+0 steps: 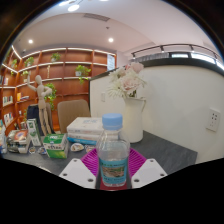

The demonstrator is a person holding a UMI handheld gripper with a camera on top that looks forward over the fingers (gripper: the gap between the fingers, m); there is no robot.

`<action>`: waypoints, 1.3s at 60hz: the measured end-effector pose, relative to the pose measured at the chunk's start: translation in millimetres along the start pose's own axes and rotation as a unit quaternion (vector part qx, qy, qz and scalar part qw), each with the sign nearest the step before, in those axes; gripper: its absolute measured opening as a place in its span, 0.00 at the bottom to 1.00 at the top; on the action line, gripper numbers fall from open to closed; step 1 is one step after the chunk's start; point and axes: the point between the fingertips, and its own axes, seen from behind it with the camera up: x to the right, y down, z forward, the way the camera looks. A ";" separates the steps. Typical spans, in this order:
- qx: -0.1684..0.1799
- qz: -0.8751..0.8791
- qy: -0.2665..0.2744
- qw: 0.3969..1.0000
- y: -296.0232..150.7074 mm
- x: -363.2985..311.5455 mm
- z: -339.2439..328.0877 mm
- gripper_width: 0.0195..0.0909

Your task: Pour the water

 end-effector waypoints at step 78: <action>-0.037 -0.022 -0.147 0.988 27.5 -84.2 -219.8 0.85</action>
